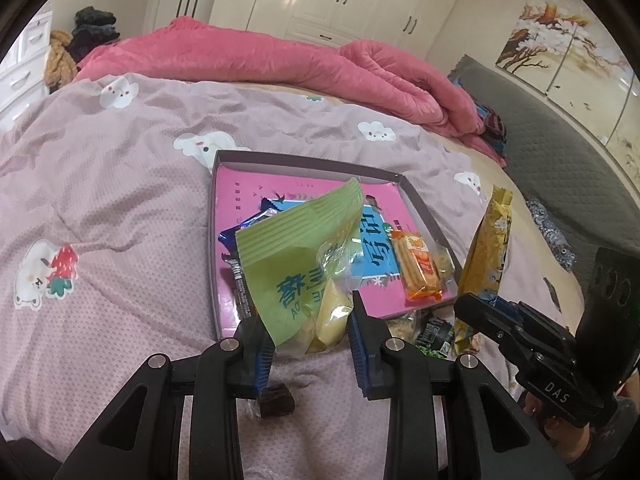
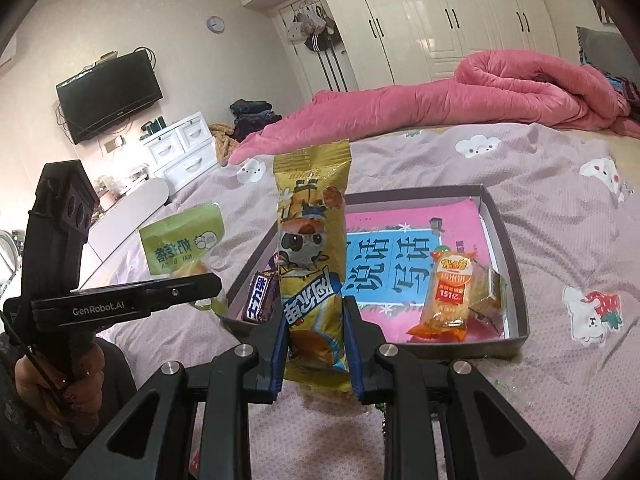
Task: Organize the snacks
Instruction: 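Lift the green-labelled bag with the left tool while the right raises the yellow bag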
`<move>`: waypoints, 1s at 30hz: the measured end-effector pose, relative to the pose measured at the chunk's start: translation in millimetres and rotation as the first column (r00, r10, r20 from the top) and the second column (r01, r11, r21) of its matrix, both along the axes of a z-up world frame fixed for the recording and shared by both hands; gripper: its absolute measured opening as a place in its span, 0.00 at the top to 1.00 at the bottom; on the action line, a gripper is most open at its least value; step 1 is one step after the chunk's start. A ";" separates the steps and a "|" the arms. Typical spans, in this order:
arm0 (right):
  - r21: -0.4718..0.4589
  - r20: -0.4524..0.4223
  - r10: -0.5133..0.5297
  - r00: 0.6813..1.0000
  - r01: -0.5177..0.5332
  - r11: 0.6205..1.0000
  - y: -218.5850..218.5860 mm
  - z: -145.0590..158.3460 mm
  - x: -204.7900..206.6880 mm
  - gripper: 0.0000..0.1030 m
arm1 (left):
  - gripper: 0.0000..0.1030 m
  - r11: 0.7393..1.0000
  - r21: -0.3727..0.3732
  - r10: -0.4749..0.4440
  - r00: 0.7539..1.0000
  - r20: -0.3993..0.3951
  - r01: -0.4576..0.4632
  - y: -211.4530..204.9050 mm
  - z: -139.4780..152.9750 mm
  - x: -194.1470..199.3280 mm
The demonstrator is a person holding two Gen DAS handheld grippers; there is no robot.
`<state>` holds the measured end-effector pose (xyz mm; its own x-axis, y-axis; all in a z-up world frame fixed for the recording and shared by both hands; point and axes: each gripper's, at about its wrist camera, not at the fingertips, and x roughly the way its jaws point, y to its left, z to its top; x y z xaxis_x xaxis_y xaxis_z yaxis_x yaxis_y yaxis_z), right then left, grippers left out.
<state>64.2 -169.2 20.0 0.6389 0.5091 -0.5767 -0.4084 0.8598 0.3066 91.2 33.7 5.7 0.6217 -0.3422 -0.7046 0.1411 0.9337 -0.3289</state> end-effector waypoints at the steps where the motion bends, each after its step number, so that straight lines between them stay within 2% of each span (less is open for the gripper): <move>1: 0.000 0.002 -0.001 1.000 0.001 1.000 -0.5 0.5 0.2 0.75 | 0.67 1.000 0.003 0.000 1.000 0.003 0.000 -0.5 0.7 0.2; 18: 0.015 0.058 -0.044 0.997 0.043 0.999 -14.4 14.0 12.7 0.75 | 0.67 1.000 0.019 0.013 0.999 0.036 -0.013 -7.9 13.2 8.6; 30: 0.035 0.044 -0.092 0.995 0.091 0.995 -30.1 16.5 27.3 0.75 | 0.67 1.000 0.009 0.013 0.999 0.033 -0.013 -9.9 14.2 18.4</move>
